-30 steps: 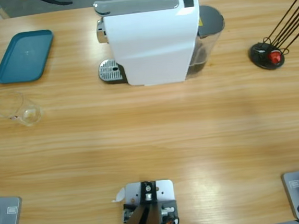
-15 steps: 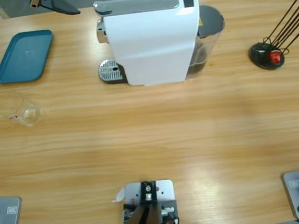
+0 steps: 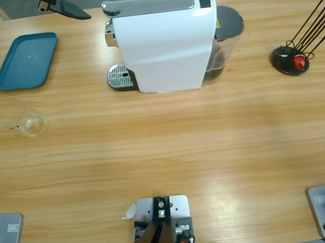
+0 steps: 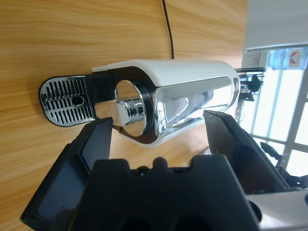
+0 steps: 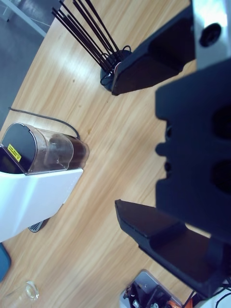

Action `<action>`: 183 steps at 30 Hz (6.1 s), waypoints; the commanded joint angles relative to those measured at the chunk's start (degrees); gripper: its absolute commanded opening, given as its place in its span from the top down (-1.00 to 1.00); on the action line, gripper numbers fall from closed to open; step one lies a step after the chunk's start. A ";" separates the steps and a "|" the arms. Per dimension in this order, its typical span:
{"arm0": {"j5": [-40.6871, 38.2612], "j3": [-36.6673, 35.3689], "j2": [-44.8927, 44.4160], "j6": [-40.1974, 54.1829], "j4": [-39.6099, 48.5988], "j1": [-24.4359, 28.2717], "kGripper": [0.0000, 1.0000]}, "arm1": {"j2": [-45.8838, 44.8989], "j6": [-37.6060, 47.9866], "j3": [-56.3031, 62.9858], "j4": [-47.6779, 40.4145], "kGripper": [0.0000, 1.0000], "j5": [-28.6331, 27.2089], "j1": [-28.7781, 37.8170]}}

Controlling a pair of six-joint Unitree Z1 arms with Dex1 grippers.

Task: Pour coffee

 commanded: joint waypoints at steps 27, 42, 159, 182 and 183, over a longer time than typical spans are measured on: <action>0.82 -2.05 4.58 -0.34 -0.39 -2.02 1.00 | 1.44 -1.18 0.65 0.74 -1.00 -0.53 0.58; -2.60 -7.42 1.78 0.29 -0.64 -2.28 1.00 | 1.09 -1.62 0.82 0.57 -1.00 0.07 0.59; 31.69 32.78 -41.65 42.20 6.64 -21.53 -0.97 | 60.45 11.33 38.18 -94.51 0.80 -15.03 -25.25; 30.53 34.53 -41.95 39.74 6.13 -23.64 -0.97 | 36.73 9.98 25.98 -61.87 0.80 -13.99 -25.25; 30.57 34.69 -42.18 39.74 6.13 -23.64 -0.97 | 36.58 9.98 25.98 -61.84 0.80 -13.97 -25.25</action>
